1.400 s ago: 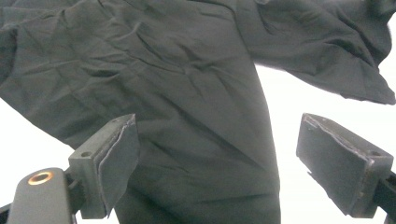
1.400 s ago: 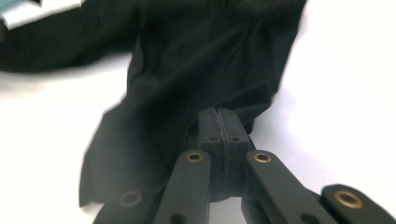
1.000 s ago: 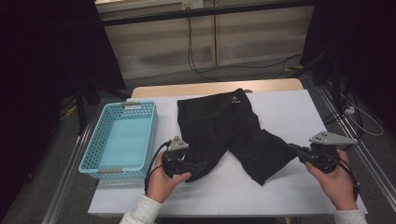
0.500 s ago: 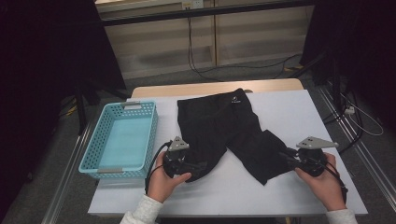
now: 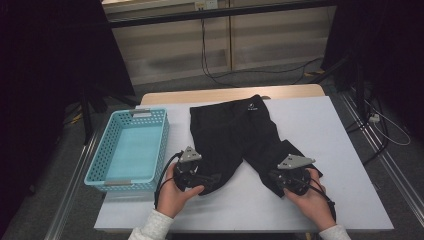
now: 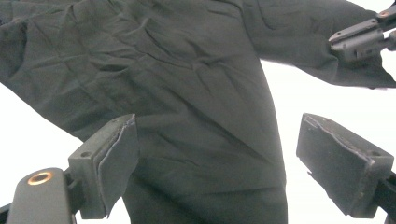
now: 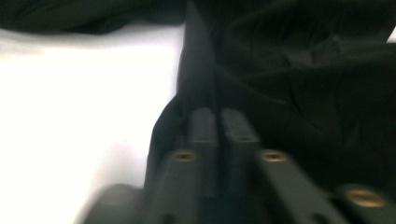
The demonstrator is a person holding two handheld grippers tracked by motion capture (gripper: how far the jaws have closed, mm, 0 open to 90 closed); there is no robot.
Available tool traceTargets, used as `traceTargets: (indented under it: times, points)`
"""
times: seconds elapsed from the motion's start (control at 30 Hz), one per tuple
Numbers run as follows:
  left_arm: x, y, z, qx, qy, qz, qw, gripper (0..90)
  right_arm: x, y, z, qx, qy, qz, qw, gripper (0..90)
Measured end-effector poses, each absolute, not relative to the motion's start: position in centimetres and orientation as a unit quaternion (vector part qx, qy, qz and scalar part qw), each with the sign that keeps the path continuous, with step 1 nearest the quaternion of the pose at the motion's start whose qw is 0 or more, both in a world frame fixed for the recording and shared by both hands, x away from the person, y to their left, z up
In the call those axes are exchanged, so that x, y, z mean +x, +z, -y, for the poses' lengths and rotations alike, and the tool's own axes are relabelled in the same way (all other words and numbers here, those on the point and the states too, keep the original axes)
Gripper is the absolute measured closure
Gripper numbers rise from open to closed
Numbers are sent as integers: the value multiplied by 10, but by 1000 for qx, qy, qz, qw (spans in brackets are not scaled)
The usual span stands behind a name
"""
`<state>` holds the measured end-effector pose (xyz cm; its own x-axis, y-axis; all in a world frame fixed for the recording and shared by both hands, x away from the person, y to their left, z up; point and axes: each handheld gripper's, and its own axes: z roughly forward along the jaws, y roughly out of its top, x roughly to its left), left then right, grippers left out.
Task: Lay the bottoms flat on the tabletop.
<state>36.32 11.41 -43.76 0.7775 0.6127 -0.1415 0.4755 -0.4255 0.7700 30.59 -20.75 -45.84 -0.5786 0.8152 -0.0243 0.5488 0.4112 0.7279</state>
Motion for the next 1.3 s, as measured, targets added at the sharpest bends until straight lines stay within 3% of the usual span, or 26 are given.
traceTargets:
  times: [0.27, 0.5, 0.57, 0.67, 0.77, 0.83, 0.93, 1.3]
  points:
    - [364, -438, -116, 838, 81, -327, 428, 134, 295, -445, 178, 355, 359, -840, 200, 893]
    - [362, -438, -112, 841, 77, -322, 427, 135, 292, -456, 151, 329, 352, -857, 184, 888]
    - [362, -438, -110, 842, 74, -319, 428, 135, 296, -460, 151, 348, 374, -845, 161, 803]
    - [361, -438, -109, 843, 74, -317, 429, 136, 297, -454, 165, 372, 391, -823, 178, 558]
    - [361, -437, -108, 842, 73, -317, 430, 138, 298, -449, 178, 394, 395, -808, 187, 512]
    - [360, -437, -107, 842, 73, -316, 432, 138, 299, -446, 193, 419, 402, -790, 197, 427]
    - [359, -436, -104, 844, 70, -311, 432, 138, 298, -442, 219, 455, 410, -763, 207, 367]
    - [358, -435, -90, 845, 60, -296, 441, 148, 292, -443, 263, 514, 404, -722, 228, 280]
